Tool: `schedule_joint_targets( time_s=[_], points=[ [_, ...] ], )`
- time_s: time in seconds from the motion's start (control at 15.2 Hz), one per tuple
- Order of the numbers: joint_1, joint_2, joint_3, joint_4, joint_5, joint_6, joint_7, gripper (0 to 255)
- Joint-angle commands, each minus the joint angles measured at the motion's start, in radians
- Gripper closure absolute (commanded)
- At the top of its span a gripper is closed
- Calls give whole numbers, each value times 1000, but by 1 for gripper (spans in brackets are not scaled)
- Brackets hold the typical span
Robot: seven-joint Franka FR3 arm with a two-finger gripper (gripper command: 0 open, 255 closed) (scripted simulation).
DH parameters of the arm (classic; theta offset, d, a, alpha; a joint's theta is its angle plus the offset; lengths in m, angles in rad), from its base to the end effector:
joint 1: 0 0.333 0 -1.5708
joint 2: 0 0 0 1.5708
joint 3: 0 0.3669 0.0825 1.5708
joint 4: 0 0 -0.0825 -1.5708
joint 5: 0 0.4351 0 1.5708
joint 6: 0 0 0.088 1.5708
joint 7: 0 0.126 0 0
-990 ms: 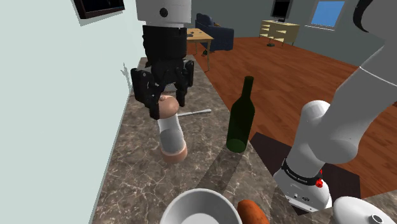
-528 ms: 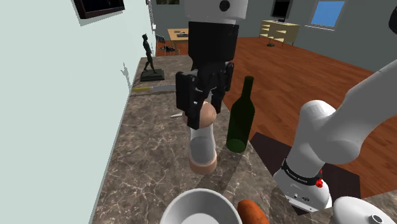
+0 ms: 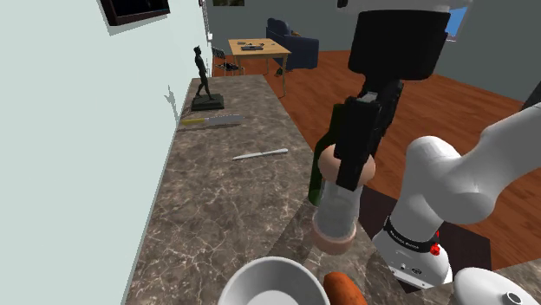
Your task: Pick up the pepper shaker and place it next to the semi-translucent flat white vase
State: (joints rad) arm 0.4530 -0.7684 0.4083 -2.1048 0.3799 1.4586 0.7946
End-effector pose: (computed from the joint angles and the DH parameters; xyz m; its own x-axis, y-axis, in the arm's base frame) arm 0.1316 0.3352 0.6882 0.9995 0.0285 -0.0161 0.0264 -0.9928 -0.1172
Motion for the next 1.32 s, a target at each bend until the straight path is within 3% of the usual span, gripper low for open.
schedule_joint_targets(
  time_s=[0.0, 0.59, 1.25],
  points=[
    [23, -62, 3, -21, 22, -36, 28, 255],
    [111, -260, 36, -19, 117, -198, 180, 255],
    [180, -393, 98, 88, 253, -370, 400, 255]
  ],
)
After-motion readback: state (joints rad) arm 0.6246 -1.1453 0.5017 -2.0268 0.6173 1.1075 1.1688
